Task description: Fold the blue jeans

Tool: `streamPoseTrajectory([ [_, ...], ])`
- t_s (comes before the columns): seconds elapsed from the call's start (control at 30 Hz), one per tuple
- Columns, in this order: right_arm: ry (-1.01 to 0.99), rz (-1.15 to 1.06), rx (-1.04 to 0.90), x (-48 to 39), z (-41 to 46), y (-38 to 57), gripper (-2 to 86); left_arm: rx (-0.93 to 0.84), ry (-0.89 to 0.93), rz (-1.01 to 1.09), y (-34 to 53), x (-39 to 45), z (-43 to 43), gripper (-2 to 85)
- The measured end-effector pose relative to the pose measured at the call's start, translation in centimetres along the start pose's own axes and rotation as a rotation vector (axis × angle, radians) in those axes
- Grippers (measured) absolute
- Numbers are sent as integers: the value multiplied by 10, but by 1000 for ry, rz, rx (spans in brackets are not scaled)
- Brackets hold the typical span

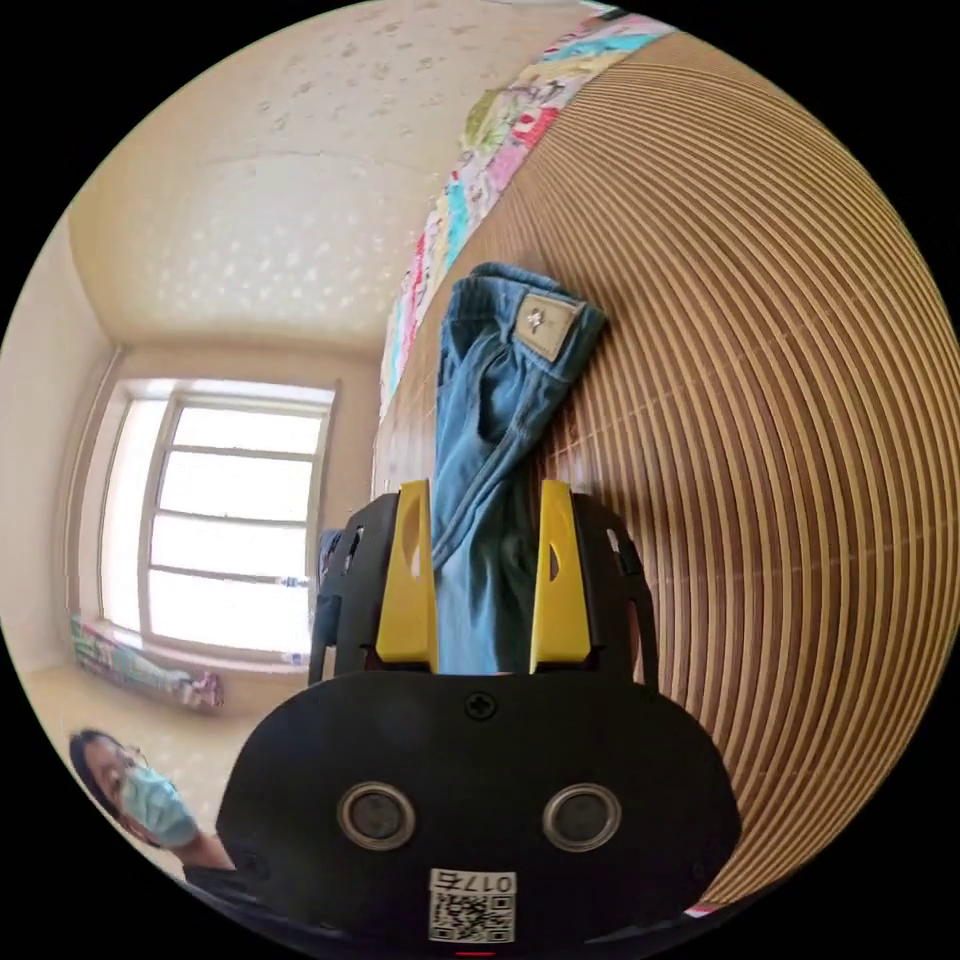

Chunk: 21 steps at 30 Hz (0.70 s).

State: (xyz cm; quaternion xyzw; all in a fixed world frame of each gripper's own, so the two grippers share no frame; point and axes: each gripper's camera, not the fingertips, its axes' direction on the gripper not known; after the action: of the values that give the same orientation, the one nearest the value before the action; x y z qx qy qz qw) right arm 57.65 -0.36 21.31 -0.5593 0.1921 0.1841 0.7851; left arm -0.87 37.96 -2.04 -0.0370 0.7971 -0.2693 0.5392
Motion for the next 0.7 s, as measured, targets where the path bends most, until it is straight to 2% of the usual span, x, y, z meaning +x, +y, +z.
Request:
streamPoseTrajectory([
  [0.07,-15,133,58,3,20,-10,127,-2,22,-16,4,-3,2,64],
  [0.3,12,172,246,-16,51,-16,41,5,60,-65,9,-15,1,64],
  [0.33,-9,105,307,-36,45,-9,34,8,76,-69,10,-16,2,64],
  [0.4,71,-57,390,-85,37,5,30,13,101,-73,13,-16,5,64],
  [0.47,253,-301,522,-163,39,30,27,4,135,-70,14,-16,12,64],
  [0.57,385,-554,666,-239,68,53,29,-40,159,-60,10,-15,26,64],
  [0.63,425,-616,674,-265,100,46,32,-53,180,-60,10,-15,30,64],
  [0.7,460,-663,588,-278,145,23,37,-51,204,-60,11,-15,32,64],
])
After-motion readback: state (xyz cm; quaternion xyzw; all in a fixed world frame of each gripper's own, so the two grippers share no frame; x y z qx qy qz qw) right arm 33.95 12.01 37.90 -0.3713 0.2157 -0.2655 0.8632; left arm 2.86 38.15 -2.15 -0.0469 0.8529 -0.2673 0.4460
